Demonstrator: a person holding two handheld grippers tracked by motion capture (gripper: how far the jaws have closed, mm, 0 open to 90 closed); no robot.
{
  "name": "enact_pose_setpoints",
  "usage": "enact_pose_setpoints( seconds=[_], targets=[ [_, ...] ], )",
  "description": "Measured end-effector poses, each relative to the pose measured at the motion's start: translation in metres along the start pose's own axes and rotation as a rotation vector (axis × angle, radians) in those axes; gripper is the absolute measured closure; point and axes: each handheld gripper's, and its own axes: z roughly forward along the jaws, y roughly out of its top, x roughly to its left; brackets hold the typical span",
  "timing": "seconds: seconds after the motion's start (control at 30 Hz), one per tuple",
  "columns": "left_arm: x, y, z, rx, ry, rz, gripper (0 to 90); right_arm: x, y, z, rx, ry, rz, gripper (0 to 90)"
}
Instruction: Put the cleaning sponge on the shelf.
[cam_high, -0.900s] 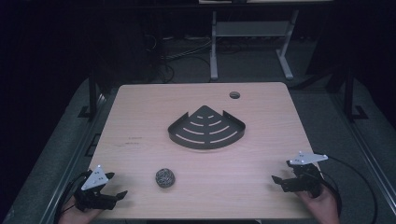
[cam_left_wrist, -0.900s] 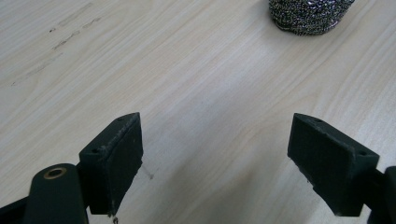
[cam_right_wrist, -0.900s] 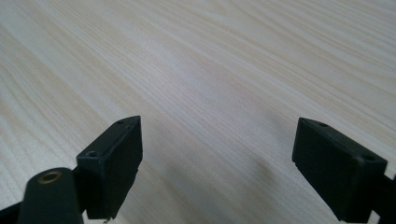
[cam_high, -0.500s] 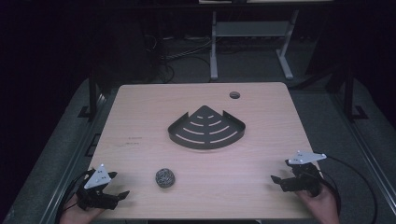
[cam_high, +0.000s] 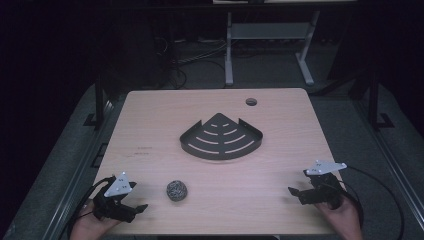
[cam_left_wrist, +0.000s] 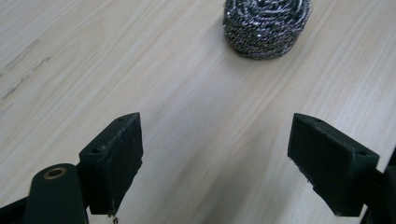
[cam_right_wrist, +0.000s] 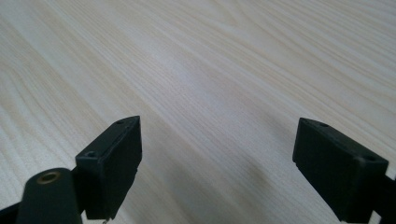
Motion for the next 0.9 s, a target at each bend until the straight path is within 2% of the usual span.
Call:
enact_pose_setpoints(
  seconds=[0.2, 0.47, 0.57, 0.67, 0.9],
  targets=[
    [-0.003, 0.014, 0.006, 0.034, -0.021, 0.034, 17.5, 0.002, 0.002, 0.003, 0.008, 0.012, -0.019, 15.3],
    [-0.003, 0.032, 0.014, 0.054, -0.06, 0.043, 17.8, 0.004, 0.004, 0.003, 0.005, 0.016, -0.038, 15.4],
    [-0.003, 0.04, 0.018, 0.072, -0.085, 0.043, 17.9, 0.004, 0.003, 0.003, 0.008, 0.02, -0.032, 15.4],
    [-0.005, 0.048, 0.022, 0.092, -0.098, 0.066, 18.1, 0.005, 0.004, 0.002, 0.003, 0.018, -0.035, 15.4],
    [-0.006, 0.063, 0.03, 0.117, -0.127, 0.09, 18.0, 0.006, 0.003, 0.001, -0.001, 0.017, -0.039, 15.4]
  ],
)
